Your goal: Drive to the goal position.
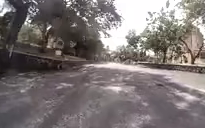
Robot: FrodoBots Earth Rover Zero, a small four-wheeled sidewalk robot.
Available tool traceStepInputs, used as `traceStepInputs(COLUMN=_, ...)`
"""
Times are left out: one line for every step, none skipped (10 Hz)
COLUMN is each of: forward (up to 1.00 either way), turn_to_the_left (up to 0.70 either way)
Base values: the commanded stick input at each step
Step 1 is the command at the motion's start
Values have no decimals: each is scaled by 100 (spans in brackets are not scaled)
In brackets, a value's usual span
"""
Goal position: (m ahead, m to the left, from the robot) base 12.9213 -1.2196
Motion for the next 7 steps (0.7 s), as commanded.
traceStepInputs(forward=70, turn_to_the_left=0)
traceStepInputs(forward=70, turn_to_the_left=0)
traceStepInputs(forward=70, turn_to_the_left=0)
traceStepInputs(forward=70, turn_to_the_left=0)
traceStepInputs(forward=70, turn_to_the_left=0)
traceStepInputs(forward=70, turn_to_the_left=0)
traceStepInputs(forward=70, turn_to_the_left=0)
